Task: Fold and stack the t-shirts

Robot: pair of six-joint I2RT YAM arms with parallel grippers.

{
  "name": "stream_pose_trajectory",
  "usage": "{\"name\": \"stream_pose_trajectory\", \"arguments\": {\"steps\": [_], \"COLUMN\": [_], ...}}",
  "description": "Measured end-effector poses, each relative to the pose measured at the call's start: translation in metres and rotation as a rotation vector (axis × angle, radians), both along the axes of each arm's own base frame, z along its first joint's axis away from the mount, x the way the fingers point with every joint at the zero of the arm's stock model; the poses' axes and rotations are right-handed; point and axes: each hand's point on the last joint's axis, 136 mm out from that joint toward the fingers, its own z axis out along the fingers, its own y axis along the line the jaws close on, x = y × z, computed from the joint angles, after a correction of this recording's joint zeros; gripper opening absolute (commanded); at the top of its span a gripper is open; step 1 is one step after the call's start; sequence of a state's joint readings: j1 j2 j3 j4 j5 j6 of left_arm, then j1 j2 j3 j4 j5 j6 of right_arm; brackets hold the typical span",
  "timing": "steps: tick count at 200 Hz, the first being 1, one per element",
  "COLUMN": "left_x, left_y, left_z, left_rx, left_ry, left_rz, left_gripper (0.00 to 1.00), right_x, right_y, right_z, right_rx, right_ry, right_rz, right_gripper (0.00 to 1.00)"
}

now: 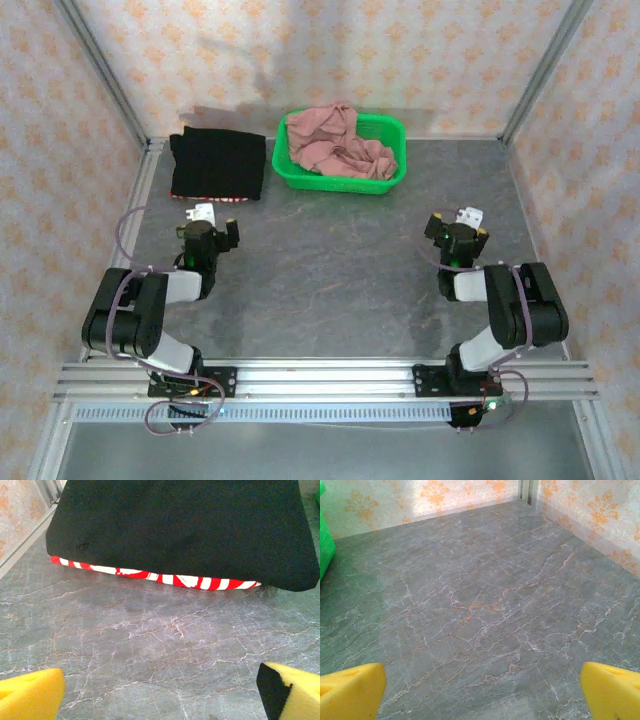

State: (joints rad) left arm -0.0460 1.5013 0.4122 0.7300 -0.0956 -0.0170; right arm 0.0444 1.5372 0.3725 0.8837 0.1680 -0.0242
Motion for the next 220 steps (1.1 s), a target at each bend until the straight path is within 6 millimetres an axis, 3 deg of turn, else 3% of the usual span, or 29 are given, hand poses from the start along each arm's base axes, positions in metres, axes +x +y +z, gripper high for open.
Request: {"name": "stream_pose_trajectory", "arguments": {"steps": [148,163,169,178,192,196,204,211,220], "left_x": [0.0,0.002,0.007,0.021,0.045,0.048,0.05,0.048,0.048], "left_y": [0.0,-0.007,-0.013,-0.023,-0.044,-0.049,-0.061,-0.075,-0.095], "left_z": [0.0,0.005,0.021,0.068,0.182,0.214,0.273,0.321,0.358], "left_rx": [0.003,0.012,0.005,-0.028,-0.117,-0.143,-0.196,-0.247,-0.304], "left_ry": [0.0,0.092,0.123,0.106,-0.031,-0.075,-0.156,-0.218,-0.245], "left_rz": [-0.003,-0.039,-0.052,-0.062,-0.09,-0.099,-0.125,-0.154,-0.199], "left_gripper": [1.0,1.0,1.0,1.0,1.0,1.0,1.0,1.0,1.0], "right_x": [0.002,-0.004,-0.006,-0.002,0.018,0.025,0.039,0.049,0.066], "right_y": [0.007,0.014,0.02,0.029,0.04,0.044,0.051,0.057,0.067], "right_z": [-0.002,-0.001,0.011,0.046,0.13,0.159,0.199,0.224,0.237], "right_rx": [0.017,0.005,0.021,0.068,0.145,0.167,0.208,0.243,0.289], "right_ry": [0.006,0.079,0.117,0.127,0.065,0.041,0.015,0.005,0.028], "right_rz": [0.048,0.072,0.084,0.103,0.14,0.158,0.19,0.213,0.251], "right_gripper": [0.97,1.0,0.99,0.98,0.97,0.97,0.95,0.93,0.91]}}
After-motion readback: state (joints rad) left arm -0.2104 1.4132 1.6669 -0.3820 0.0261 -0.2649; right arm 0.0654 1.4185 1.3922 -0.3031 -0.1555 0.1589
